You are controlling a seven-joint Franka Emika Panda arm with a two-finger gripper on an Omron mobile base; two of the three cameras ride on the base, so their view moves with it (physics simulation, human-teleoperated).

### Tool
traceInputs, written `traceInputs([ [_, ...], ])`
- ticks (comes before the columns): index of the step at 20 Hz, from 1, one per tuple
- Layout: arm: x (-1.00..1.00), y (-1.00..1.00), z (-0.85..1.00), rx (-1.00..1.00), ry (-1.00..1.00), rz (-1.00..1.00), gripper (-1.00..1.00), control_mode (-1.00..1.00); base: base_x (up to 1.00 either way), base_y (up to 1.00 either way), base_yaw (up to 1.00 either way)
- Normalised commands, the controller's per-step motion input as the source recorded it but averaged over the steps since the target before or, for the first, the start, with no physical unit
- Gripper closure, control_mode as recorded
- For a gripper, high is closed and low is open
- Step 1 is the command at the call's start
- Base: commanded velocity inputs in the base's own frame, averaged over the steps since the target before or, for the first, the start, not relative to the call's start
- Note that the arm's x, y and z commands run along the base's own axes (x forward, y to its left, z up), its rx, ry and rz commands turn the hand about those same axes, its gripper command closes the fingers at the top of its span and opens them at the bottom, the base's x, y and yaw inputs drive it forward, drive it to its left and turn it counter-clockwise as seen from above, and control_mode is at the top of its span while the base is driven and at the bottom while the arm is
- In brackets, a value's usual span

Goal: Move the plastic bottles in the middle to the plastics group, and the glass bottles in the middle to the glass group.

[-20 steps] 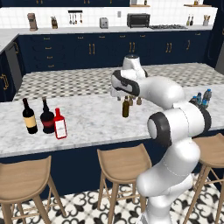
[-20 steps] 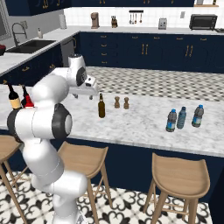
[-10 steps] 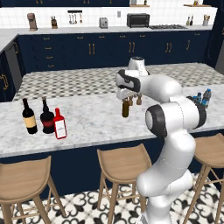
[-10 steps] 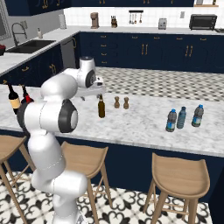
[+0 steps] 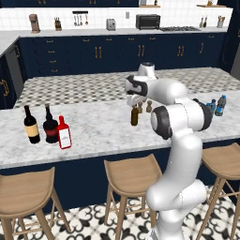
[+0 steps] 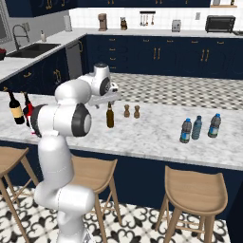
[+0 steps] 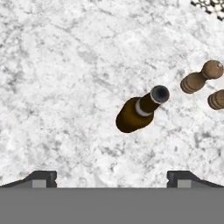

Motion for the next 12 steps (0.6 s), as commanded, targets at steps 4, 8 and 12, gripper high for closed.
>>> traceInputs([
  [4,0.57,-0.04,-0.13,0.02,0.11,-0.05,-1.00,-1.00,0.00,0.00,0.00],
  [8,0.55,0.00,-0.15,0.07,0.14,-0.20,-1.00,-1.00,0.00,0.00,0.00],
  [12,0.54,0.00,-0.15,0.02,0.04,-0.20,-1.00,-1.00,0.00,0.00,0.00],
])
